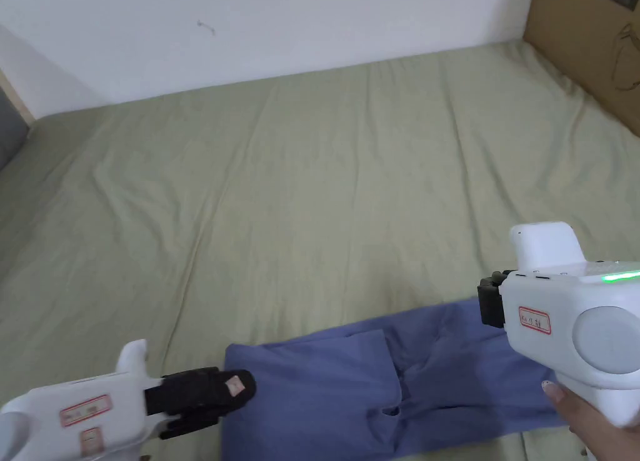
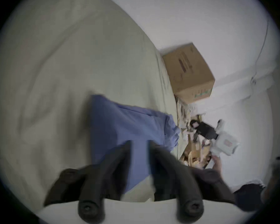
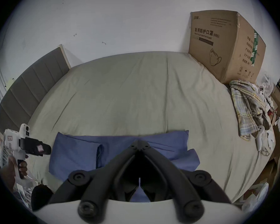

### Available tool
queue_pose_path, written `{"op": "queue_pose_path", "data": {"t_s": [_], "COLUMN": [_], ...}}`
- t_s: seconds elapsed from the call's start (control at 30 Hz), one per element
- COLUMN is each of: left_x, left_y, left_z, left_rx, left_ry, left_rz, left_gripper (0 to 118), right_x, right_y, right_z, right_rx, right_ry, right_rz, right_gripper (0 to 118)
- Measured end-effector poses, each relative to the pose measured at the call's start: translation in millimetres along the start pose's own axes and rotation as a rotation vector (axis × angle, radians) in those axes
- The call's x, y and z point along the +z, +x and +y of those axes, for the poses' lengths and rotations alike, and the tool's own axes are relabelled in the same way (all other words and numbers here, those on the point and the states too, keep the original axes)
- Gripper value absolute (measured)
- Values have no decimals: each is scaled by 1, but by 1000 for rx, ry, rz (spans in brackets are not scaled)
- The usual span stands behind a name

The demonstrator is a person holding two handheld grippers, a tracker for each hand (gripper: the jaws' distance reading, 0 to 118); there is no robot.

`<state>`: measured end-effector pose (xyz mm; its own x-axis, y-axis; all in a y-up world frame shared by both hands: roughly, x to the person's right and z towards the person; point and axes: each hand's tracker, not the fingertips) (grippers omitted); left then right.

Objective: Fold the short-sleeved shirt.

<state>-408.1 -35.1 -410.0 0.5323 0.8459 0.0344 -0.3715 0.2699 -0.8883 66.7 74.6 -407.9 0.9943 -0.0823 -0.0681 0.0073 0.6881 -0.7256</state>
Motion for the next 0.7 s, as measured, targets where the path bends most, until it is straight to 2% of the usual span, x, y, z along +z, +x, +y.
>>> {"op": "queue_pose_path", "data": {"t_s": [0.03,0.07,0.1,0.27,0.33,0.43,0.5,0.63,0.67,0.7], "left_x": [8,12,13,-11,-34,-68,-85,-93,-92,-89], "left_y": [-11,-20,-29,-64,-51,-42,-35,-49,-52,-55], "left_z": [1,2,3,-3,-5,-5,-6,3,2,1], "left_rx": [29,48,67,168,151,182,177,194,203,207], "left_ry": [11,7,3,-13,-14,-113,-166,-161,-157,-145], "left_rz": [-3,-2,-19,-151,-227,-316,-350,-377,-383,-390], "left_gripper": [88,112,117,118,118,118,118,118,117,108], "right_x": [-1,-1,-1,-5,-7,-9,-9,-13,-15,-17], "right_y": [-2,-3,-4,-6,-6,-6,-6,-4,-4,-4], "right_z": [0,1,1,0,-1,-2,-2,-2,-2,-3], "right_rx": [10,17,20,14,21,30,33,32,31,27], "right_ry": [-3,-4,-5,-22,-33,-48,-51,-58,-64,-69], "right_rz": [-4,-6,-6,-2,-7,-1,-2,2,5,8], "right_gripper": [0,0,0,0,0,0,0,0,0,0]}}
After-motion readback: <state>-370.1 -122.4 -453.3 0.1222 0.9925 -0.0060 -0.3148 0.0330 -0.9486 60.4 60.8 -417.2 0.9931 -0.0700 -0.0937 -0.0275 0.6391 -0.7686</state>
